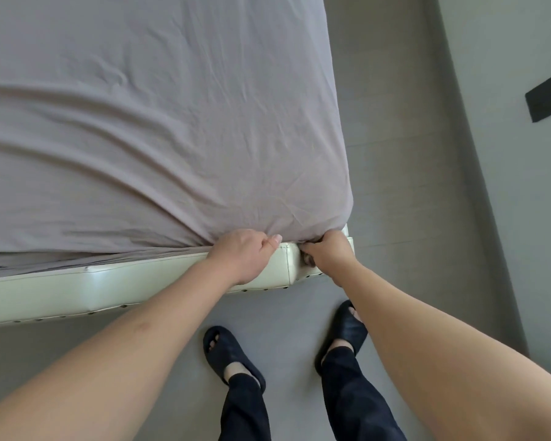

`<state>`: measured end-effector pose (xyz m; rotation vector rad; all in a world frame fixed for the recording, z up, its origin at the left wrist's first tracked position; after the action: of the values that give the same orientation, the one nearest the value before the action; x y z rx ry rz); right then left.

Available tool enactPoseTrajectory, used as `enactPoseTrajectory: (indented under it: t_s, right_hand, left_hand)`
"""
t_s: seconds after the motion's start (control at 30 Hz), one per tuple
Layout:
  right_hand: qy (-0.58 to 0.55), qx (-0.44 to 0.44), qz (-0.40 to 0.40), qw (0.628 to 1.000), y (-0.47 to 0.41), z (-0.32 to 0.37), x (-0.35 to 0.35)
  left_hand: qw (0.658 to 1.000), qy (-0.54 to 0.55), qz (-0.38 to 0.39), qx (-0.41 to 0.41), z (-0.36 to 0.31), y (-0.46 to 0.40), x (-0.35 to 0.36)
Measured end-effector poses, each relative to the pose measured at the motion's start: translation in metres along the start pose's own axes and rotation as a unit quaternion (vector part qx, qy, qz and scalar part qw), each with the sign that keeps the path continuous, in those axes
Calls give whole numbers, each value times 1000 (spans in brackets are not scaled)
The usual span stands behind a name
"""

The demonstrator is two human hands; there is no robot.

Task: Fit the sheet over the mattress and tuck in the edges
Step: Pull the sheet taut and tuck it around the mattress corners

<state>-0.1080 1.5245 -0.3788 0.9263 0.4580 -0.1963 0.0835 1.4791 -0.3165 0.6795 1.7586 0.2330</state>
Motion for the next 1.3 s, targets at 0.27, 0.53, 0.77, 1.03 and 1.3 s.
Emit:
enactPoseTrajectory:
  t_s: [0.27,0.53,0.77,1.03,1.3]
  right_hand:
    - [111,53,-138,983,-21,-13,8]
    - [-81,37,-88,992,5,-37,-28]
    - [98,-249,61,962,15,-31,7]
    - [356,-206,138,901,-36,2,26]
    - [299,-247,52,920,29,13,-5]
  left_hand:
    - [973,39,198,-113,-20,-25,-11]
    - [974,-204,-37,95,-57,-36,-11]
    - [987,-77,-99,98,-45,-48,9]
    - [988,-38,-119,89,-38,-52,19]
    - [992,-29,-103,70,-37,-54,20]
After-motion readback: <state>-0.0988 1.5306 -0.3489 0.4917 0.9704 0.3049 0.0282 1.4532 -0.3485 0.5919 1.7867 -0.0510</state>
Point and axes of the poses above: each hand's wrist, its own y-axis away from the middle knuckle, its own x-axis out of the palm, z = x × y, the point moved 3 cm from there along -y, towards the middle knuckle, and after that the axes turned 10 degrees about -z, right-handed, at the moved point
